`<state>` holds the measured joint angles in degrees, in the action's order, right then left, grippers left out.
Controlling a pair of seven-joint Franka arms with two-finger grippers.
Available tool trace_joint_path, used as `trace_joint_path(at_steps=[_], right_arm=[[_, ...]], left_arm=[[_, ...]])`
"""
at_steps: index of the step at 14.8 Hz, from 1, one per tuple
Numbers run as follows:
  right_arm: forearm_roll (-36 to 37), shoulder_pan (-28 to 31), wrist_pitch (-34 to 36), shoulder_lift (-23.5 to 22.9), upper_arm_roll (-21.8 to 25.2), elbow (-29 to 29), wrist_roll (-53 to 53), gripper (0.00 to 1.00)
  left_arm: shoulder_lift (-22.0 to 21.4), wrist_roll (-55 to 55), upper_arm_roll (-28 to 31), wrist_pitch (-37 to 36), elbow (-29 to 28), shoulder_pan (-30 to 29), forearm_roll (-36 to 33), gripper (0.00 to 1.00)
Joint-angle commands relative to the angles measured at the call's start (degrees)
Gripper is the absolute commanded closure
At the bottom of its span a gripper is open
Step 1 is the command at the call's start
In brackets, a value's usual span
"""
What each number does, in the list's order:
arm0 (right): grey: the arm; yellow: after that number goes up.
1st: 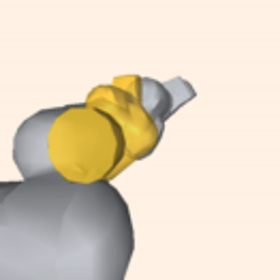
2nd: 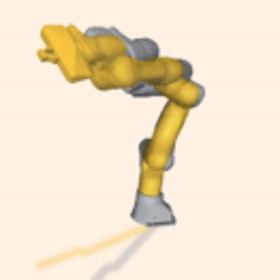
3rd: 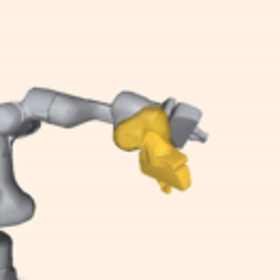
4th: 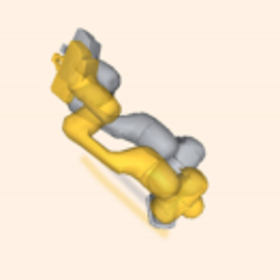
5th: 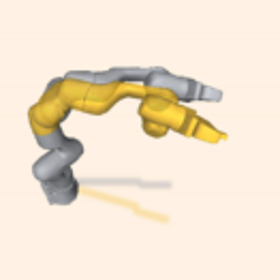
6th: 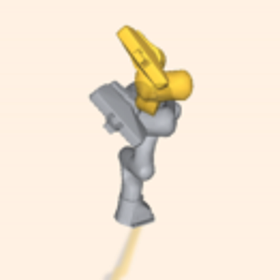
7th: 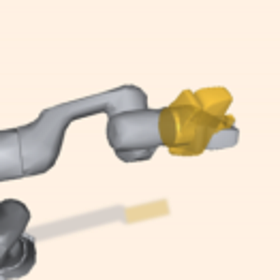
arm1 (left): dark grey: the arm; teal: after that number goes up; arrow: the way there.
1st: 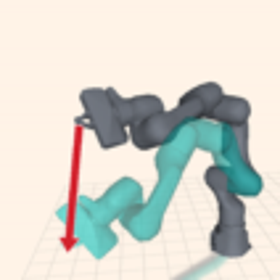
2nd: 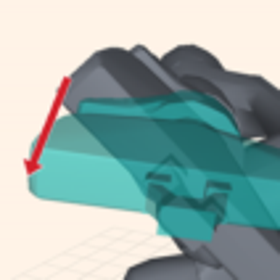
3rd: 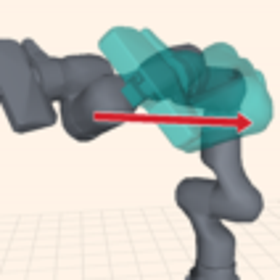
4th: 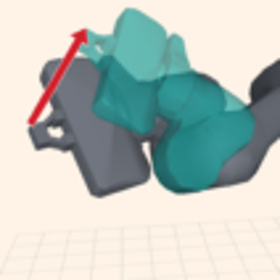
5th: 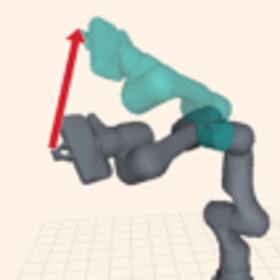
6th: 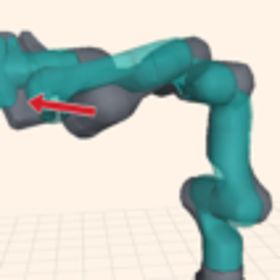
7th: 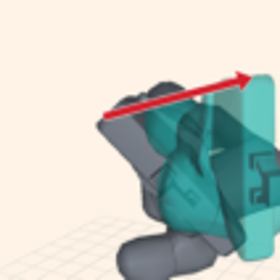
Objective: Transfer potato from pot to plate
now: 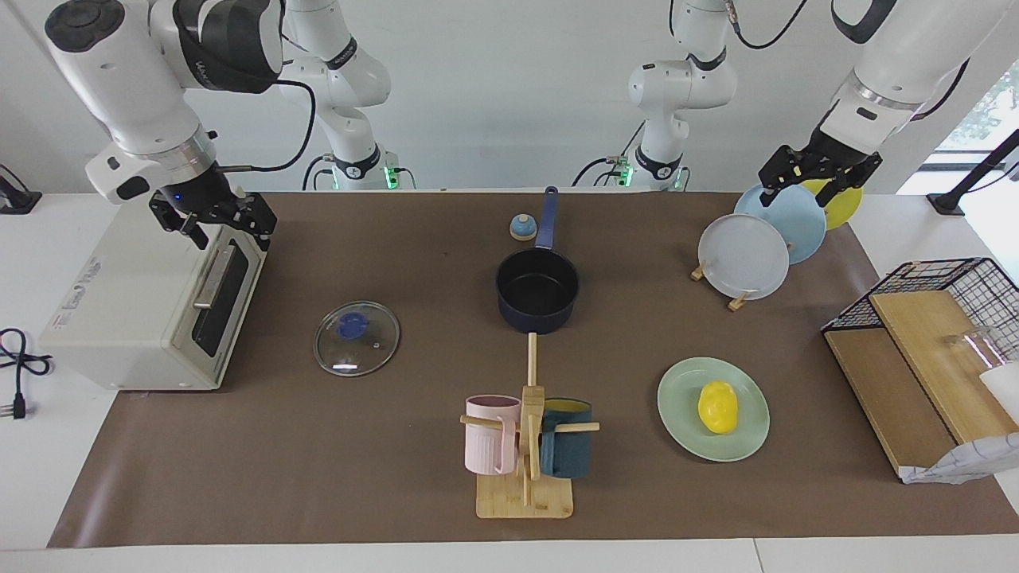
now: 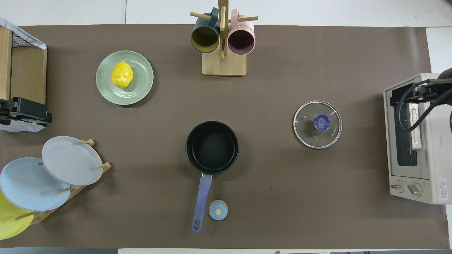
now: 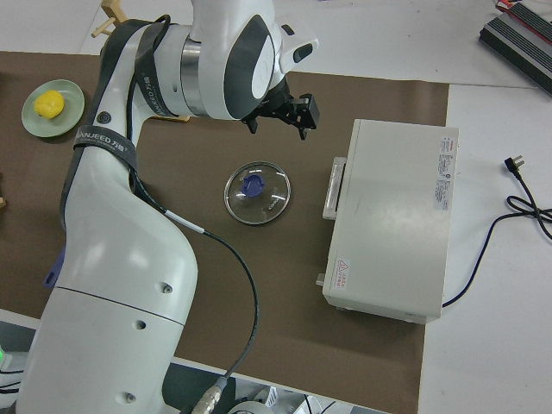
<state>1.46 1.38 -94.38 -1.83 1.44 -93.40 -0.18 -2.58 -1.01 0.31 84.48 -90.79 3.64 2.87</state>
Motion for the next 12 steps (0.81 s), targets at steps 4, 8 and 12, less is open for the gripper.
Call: trace_joint_path(at_steps=[4,8,12], right_arm=[[-0.9,0.6,0.8,1.0,-0.5,-0.5,-0.5,0.00],[-0.9,0.7,0.8,1.0,-0.5,-0.6,-0.5,0.00],[-0.9,0.7,0.8,1.0,-0.5,-0.6,-0.5,0.00]], left_arm=[[-1.0,-1.1,-0.4,-2.5,0.3,0.3,-3.3,0.00],[-1.2,-1.2,-0.8,-2.7,0.0,0.4,-3.5,0.00],[-1.1,-1.4,-0.9,-2.5,0.2,0.5,-3.1,0.00]])
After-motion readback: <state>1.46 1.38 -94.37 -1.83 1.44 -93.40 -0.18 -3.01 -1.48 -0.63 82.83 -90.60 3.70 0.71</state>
